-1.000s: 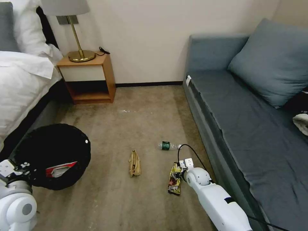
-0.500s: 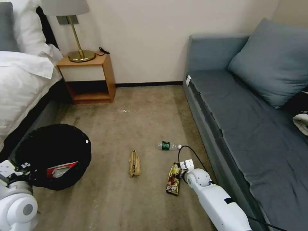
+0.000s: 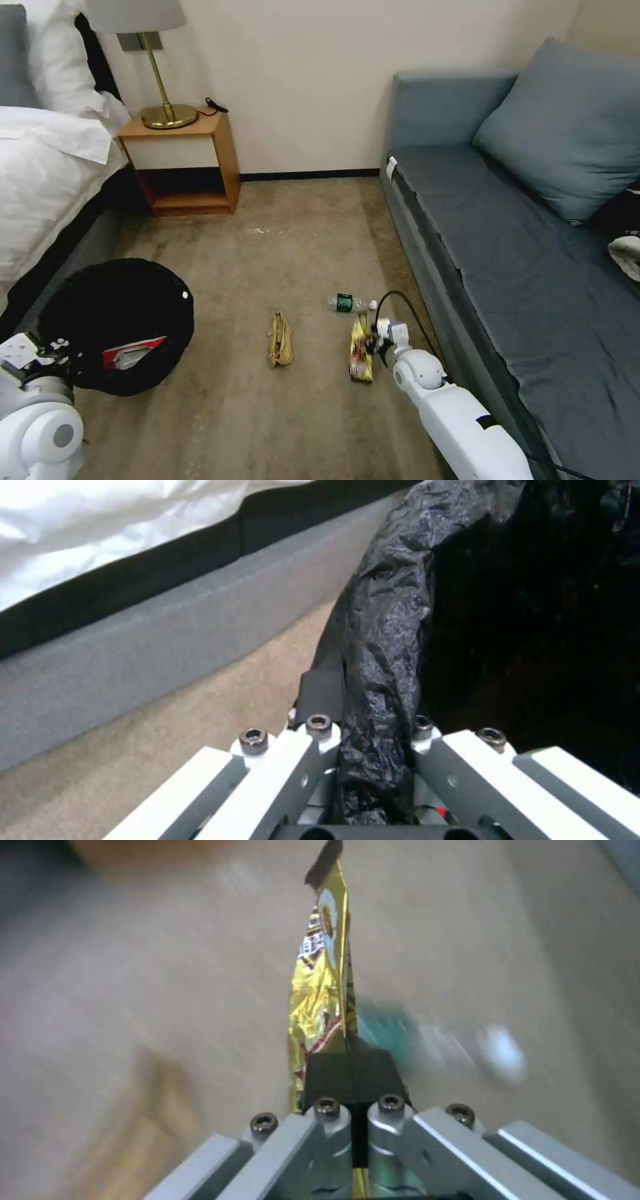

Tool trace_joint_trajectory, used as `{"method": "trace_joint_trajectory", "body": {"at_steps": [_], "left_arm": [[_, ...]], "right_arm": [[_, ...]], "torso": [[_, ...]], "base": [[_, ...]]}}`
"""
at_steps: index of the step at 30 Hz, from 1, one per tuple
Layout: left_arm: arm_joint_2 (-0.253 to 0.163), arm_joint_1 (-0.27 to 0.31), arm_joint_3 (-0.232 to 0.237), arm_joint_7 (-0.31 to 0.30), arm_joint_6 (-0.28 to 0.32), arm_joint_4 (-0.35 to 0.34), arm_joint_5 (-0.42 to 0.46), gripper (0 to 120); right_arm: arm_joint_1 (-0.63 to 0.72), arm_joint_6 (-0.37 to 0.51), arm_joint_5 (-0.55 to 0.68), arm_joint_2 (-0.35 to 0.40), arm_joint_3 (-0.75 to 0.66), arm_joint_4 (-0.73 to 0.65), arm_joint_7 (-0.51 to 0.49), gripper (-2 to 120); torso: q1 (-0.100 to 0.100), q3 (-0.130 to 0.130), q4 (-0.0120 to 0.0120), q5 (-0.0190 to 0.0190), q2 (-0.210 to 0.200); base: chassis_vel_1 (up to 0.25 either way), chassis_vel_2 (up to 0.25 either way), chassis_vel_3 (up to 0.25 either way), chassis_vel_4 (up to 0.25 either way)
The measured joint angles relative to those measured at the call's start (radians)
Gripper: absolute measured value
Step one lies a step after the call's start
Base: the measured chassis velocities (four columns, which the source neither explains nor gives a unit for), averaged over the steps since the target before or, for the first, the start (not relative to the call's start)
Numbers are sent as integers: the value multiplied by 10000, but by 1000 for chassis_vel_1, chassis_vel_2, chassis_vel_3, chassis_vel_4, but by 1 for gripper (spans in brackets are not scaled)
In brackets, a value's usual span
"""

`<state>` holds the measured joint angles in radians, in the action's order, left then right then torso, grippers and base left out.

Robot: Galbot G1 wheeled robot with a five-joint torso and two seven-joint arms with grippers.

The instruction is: Pick up the trash bin, then pick up the garbage on the floor and place it into the trash bin.

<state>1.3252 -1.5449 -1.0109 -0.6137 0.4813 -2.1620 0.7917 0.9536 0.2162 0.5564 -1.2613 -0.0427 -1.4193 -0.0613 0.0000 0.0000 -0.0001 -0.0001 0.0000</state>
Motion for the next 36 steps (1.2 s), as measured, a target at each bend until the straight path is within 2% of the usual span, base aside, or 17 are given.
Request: {"method": "trace_joint_trajectory", "body": {"at_steps": [1,3,4,6,10,13,15,19,22,24,26,27,29,32,36], "left_arm": [[39,-23,40,80,-37,17,-131,4],[52,-27,51,99,-49,27,-175,4],[124,-25,86,192,-99,72,-385,4],[209,17,108,236,-123,142,-558,4],[242,60,115,284,-125,204,-638,4],[253,80,119,374,-145,301,-719,4],[258,71,120,395,-147,312,-736,4],[278,63,121,430,-147,312,-755,4],[353,79,128,494,-146,283,-818,4],[376,90,130,502,-143,263,-839,4],[462,119,134,509,-113,156,-897,4],[462,119,134,509,-113,156,-897,4],[495,89,119,536,-95,42,-913,4],[494,62,71,545,-90,-29,-913,4],[574,95,76,550,-19,-177,-907,4]], "right_arm": [[14,-692,279,46,126,-456,313,0],[15,-866,342,49,163,-558,408,0],[9,-1698,666,29,395,-1018,906,0],[-51,-2533,1188,-160,904,-1712,1568,0],[-236,-3105,1644,-452,1578,-2049,2129,0],[-826,-3963,1904,-1088,2598,-1888,3019,0],[-1127,-4283,1989,-1328,3025,-1673,3171,0],[-1593,-4753,2212,-1607,3634,-1344,3223,0],[-2238,-5298,2373,-2191,4411,-575,3189,0],[-2343,-5386,2360,-2316,4499,-381,3177,0],[-2730,-5817,2153,-2964,4748,593,3138,0],[-2730,-5817,2153,-2964,4748,593,3138,0],[-2934,-6137,1854,-3456,4860,1479,3057,0],[-3055,-6416,1464,-3517,5001,2111,2782,0],[-3037,-6316,1263,-3512,5223,2060,2466,0]], "torso": [[0,0,0,-1,0],[0,0,-1,-1,0],[1,0,1,-1,0],[0,0,1,0,0],[1,0,1,-1,0],[0,0,2,-2,0],[0,0,2,-1,0],[0,0,3,-3,0],[0,0,4,-4,0],[0,0,3,-3,0],[0,0,4,-1,0],[0,0,4,-1,0],[0,0,5,-2,0],[0,1,2,-2,0],[0,0,1,-1,0]], "base": [[0,0,0,0],[0,0,0,0],[0,0,0,0],[0,0,0,0],[0,0,0,0],[0,0,0,0],[0,0,0,0],[0,0,0,0],[0,0,0,0],[0,0,0,0],[0,0,0,0],[0,0,0,0],[0,0,0,0],[0,0,0,0],[0,0,0,0]]}}
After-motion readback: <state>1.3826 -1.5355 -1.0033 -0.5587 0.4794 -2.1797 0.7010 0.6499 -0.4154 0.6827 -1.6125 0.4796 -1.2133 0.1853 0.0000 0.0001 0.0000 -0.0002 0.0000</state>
